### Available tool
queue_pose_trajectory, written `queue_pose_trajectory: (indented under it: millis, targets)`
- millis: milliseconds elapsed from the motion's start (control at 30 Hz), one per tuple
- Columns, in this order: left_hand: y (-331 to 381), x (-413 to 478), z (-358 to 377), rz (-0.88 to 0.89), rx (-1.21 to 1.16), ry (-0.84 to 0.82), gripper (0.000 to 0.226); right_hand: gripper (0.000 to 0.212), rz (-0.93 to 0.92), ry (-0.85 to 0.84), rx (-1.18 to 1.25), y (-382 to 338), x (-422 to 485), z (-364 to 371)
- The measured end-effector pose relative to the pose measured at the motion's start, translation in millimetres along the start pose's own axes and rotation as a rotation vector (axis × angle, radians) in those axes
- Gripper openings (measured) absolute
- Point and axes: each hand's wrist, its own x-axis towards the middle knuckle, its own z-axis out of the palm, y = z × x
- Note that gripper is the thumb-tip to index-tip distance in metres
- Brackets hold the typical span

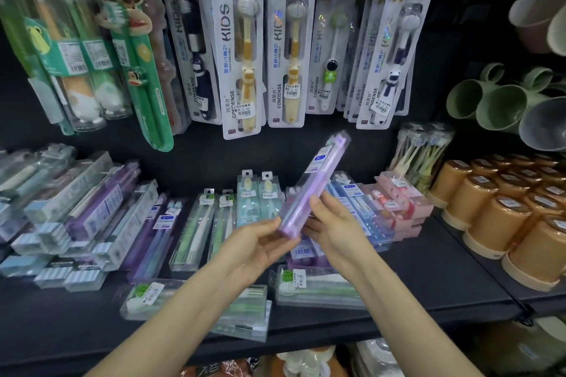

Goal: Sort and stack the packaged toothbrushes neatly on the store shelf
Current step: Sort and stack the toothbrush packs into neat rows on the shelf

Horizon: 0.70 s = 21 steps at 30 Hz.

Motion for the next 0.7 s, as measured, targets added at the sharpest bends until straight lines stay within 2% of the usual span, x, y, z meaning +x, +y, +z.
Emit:
queue_pose_trajectory:
  millis: [67,133,233,333,433,533,700]
  targets:
    - [-3,0,1,-0.032,0.136,-0.021,0.02,0.032,0.005,0.033,0.043,3,-1,-4]
    - [-4,-1,-1,0.037,0.453,-0.002,0.015,0.027,0.007,0.109,-0.05,2,-3,-11]
    - [3,5,-11,0.352,1.044,0.12,0.011,0.02,-0.041,0.284,-0.316,-7,-7,-28]
    - [12,14,-23,0.622,1.479,0.188,0.019,0.015,-0.007,0.29,-0.494,-11,-9,-39]
    - [14,25,-32,0.735,1.689,0.161,0.029,0.019,0.077,0.264,-0.482,-9,-11,-37]
    - [13,35,-39,0.723,1.865,0.127,0.035,0.005,0.191,0.256,-0.457,-7,-8,-35]
    - [11,42,-47,0.712,1.972,0.061,0.039,0.004,0.24,0.251,-0.534,-9,-7,-34]
